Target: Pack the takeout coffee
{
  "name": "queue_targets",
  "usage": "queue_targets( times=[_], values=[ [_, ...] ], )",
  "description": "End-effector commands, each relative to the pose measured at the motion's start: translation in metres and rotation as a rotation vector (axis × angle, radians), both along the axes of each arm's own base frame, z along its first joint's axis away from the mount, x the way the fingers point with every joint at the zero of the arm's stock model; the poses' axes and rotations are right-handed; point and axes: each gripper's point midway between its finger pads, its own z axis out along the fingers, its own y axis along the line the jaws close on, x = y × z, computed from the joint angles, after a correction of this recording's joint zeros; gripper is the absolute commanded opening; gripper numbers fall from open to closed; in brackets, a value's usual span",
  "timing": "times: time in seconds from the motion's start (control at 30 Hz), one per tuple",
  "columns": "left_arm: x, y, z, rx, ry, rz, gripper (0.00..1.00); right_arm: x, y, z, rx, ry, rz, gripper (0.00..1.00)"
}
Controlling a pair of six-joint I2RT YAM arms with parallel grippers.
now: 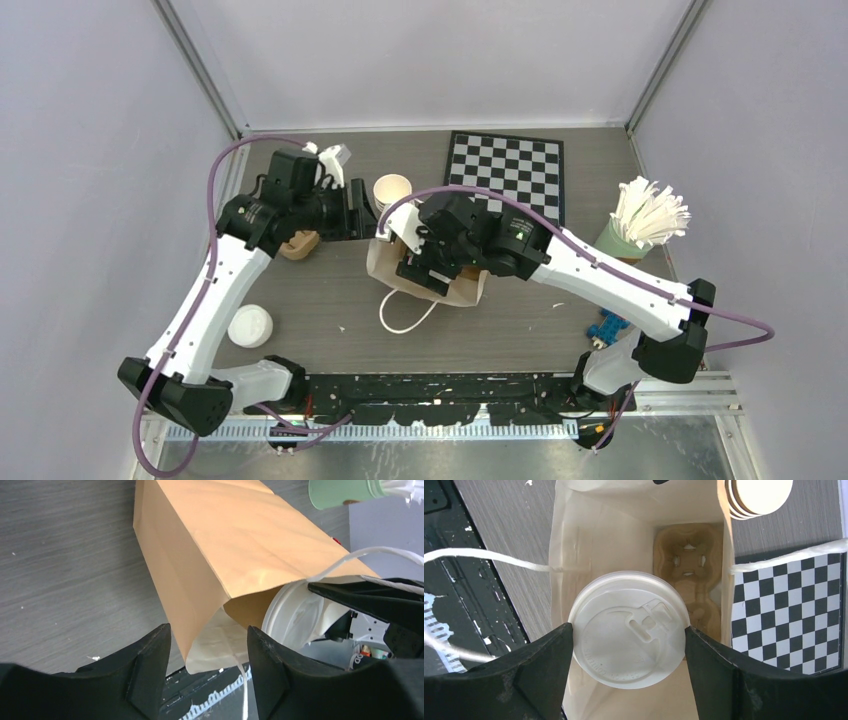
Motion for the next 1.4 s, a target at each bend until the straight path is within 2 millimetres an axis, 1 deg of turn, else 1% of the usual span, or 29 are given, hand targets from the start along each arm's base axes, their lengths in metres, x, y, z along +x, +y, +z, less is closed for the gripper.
queue_targets(
  times=[0.0, 0.17, 0.27, 0.37, 0.6, 0.7, 0.87, 0.93, 1.0, 1.03, 1.07, 1.13, 1.17, 1.23, 1.33, 1.37],
  values=[
    [-0.024, 0.001, -0.002, -0.014, 0.029, -0.063, 0.6, 0.003, -0.001, 0.02, 0.051, -0.077, -0.001, 0.76],
    [-0.032, 0.004, -0.005, -0.009, 0.025, -0.072, 0.67, 0.013, 0.002, 0.022, 0.04, -0.124, -0.015, 0.76],
    [-0.033, 0.005, -0.011, 0.001, 0.037, -0.077, 0.68, 0.018, 0.002, 0.025, 0.044, -0.148, -0.032, 0.76],
    [-0.035, 0.005, -0.016, 0.004, 0.048, -0.083, 0.68, 0.019, 0.002, 0.026, 0.047, -0.153, -0.034, 0.76],
    [-0.021, 0.0, -0.021, 0.011, 0.011, -0.078, 0.68, 0.016, -0.001, 0.023, 0.043, -0.148, -0.025, 0.76],
    [-0.012, -0.005, -0.018, 0.011, -0.032, -0.08, 0.67, 0.013, -0.001, 0.02, 0.045, -0.136, -0.019, 0.76],
    [0.0, -0.008, -0.022, 0.032, -0.075, -0.075, 0.63, 0.01, -0.004, 0.02, 0.059, -0.129, -0.024, 0.76],
    [0.001, -0.007, -0.027, 0.043, -0.078, -0.076, 0.6, 0.01, -0.006, 0.019, 0.055, -0.13, -0.028, 0.76],
    [-0.001, -0.007, -0.03, 0.047, -0.075, -0.086, 0.54, 0.009, -0.008, 0.017, 0.048, -0.133, -0.028, 0.76],
    [-0.002, -0.007, -0.031, 0.045, -0.074, -0.095, 0.49, 0.01, -0.01, 0.015, 0.041, -0.134, -0.029, 0.76],
    [-0.005, -0.009, -0.031, 0.038, -0.076, -0.107, 0.39, 0.01, -0.01, 0.013, 0.036, -0.134, -0.028, 0.76],
    [-0.008, -0.011, -0.028, 0.018, -0.09, -0.122, 0.24, 0.009, -0.012, 0.005, 0.022, -0.135, -0.018, 0.76],
    [-0.01, -0.013, -0.026, 0.003, -0.099, -0.134, 0.18, 0.01, -0.012, 0.002, 0.018, -0.139, -0.017, 0.76],
    [-0.016, -0.017, -0.023, -0.032, -0.12, -0.162, 0.09, 0.012, -0.013, -0.004, 0.008, -0.159, -0.008, 0.76],
    [-0.026, -0.023, -0.023, -0.079, -0.126, -0.209, 0.01, 0.016, -0.011, -0.004, 0.002, -0.199, 0.023, 0.76],
    [-0.029, -0.025, -0.023, -0.093, -0.124, -0.224, 0.0, 0.017, -0.01, -0.003, 0.002, -0.214, 0.032, 0.76]
  ],
)
